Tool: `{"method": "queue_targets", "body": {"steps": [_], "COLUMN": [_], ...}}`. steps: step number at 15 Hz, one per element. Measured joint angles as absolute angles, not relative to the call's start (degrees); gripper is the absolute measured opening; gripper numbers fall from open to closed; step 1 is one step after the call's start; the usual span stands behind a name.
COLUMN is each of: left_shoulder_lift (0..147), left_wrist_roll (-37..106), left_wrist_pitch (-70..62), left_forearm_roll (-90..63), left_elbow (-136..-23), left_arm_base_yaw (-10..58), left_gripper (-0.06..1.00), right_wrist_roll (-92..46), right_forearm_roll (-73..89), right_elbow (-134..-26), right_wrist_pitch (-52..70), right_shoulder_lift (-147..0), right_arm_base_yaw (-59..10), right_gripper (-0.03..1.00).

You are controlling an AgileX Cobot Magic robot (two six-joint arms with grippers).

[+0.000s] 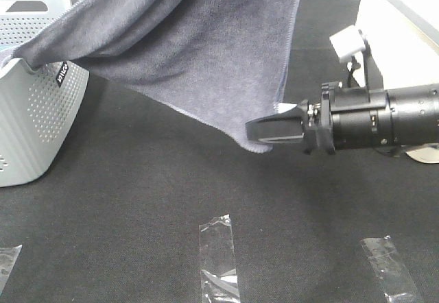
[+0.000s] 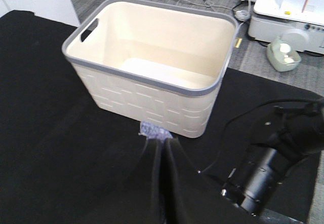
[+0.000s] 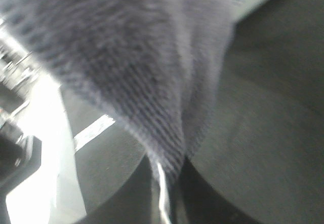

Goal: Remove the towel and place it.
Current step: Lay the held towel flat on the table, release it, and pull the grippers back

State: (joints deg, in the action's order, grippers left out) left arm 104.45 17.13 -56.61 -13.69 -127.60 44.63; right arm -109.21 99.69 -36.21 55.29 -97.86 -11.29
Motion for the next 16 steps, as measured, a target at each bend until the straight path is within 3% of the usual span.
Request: {"method": "queue_targets", "body": {"steps": [3,6,8,10,14,15,16], "left_shoulder_lift": [104.4,104.4,105.1,107.3,111.8,111.8,112.6], "left_wrist_roll": [8.1,0.9,-0.5,-1.4,-2.3,-2.3,-3.1], "left_wrist_pitch": [-56.2,-55.9,-53.9,-48.6,-28.4,-28.4,-21.8], "left_forearm_roll": [1.2,12.1,13.4,13.2,12.5,12.5,12.6], "left_elbow": [-127.6,-127.6,-127.6,-127.6,-127.5,-127.5,-127.5], "left_arm_base_yaw": [44.3,41.0,36.3,32.7,28.1,28.1,27.2], "left_gripper": [0.00,0.00,0.00,0.00,0.00,0.00,0.00], "right_wrist_roll": [-89.2,-52.5,-25.4,-8.9,-2.2,-2.2,-2.2], "right_forearm_roll": [90.6,64.1,36.7,19.2,2.2,2.2,0.9], "right_elbow": [-40.3,-50.1,-63.6,-78.4,-111.0,-111.0,-118.5], "right_wrist_pitch": [45.6,39.9,43.9,50.4,58.5,58.5,57.9], "right_shoulder_lift": [-91.8,-85.6,-83.7,-85.6,-97.4,-97.4,-100.4], "right_arm_base_yaw": [-11.3,-11.3,-11.3,-11.3,-11.3,-11.3,-11.3], "right_gripper": [0.00,0.00,0.00,0.00,0.00,0.00,0.00]}}
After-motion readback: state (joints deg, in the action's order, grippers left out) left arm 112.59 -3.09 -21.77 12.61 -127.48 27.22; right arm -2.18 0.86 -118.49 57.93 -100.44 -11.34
